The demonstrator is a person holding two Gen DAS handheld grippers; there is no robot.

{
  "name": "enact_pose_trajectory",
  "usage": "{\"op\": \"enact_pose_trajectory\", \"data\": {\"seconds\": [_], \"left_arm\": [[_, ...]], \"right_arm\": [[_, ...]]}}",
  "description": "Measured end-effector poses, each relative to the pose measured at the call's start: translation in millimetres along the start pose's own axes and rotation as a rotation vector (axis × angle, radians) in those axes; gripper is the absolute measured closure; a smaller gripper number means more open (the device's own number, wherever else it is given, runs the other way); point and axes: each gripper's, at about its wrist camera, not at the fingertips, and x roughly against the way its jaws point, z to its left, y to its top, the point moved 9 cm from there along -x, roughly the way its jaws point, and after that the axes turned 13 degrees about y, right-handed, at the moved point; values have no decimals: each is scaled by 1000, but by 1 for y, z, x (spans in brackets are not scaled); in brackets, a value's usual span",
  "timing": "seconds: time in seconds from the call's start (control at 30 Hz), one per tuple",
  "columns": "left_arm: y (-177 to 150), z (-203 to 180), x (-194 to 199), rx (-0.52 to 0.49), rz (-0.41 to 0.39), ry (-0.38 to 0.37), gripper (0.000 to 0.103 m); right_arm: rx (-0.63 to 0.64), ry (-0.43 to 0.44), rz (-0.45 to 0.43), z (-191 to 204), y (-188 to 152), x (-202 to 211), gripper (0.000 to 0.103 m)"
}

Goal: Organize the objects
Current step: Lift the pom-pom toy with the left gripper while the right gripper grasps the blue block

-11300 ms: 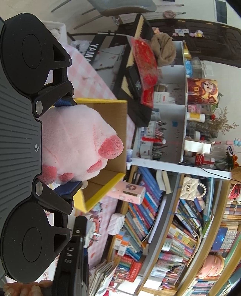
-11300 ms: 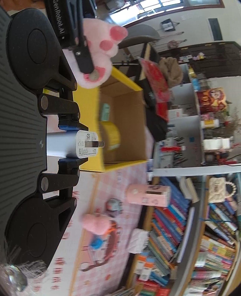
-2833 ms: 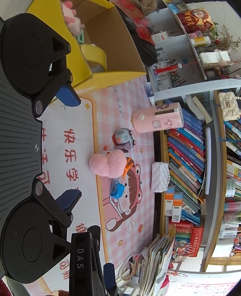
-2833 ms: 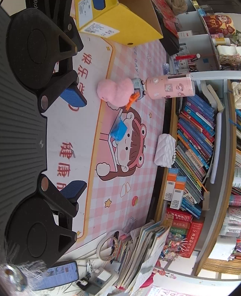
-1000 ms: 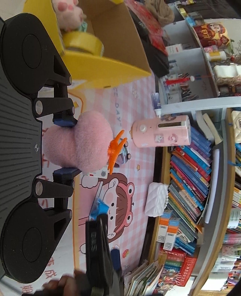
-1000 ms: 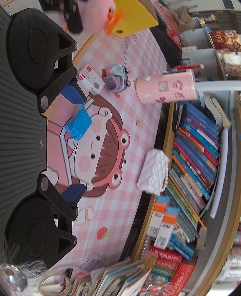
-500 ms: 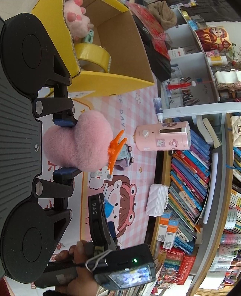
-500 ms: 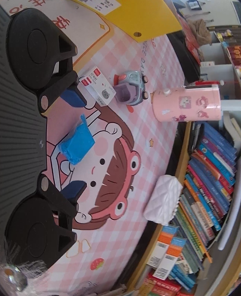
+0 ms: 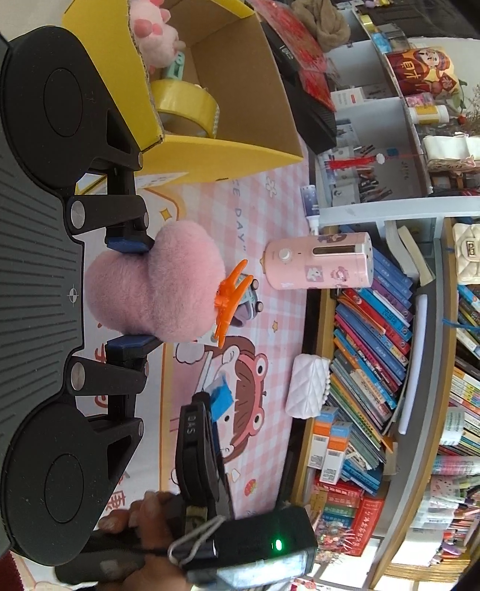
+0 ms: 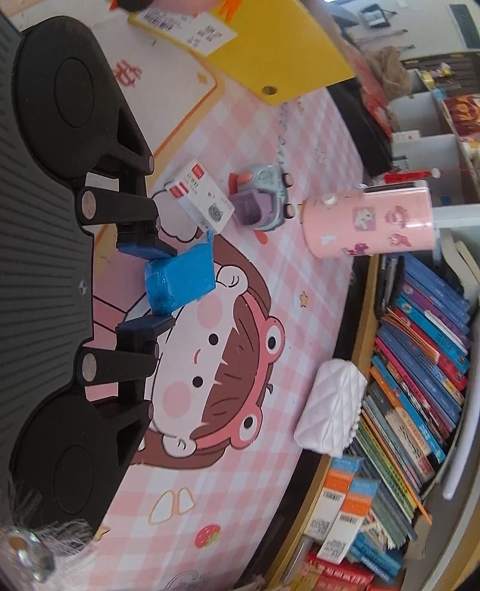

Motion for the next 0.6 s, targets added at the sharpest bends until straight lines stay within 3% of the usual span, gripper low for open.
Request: {"op": "enact_pose_trajectory", "data": {"seconds": [0.3, 0.6], "left_arm": [[0, 4, 22, -8, -58, -83, 63], [-11, 28, 48, -15, -92, -134, 63]], "right_arm": [[-145, -32, -22, 29, -18, 65, 74], [-143, -60, -76, 88, -32, 106, 74]]}}
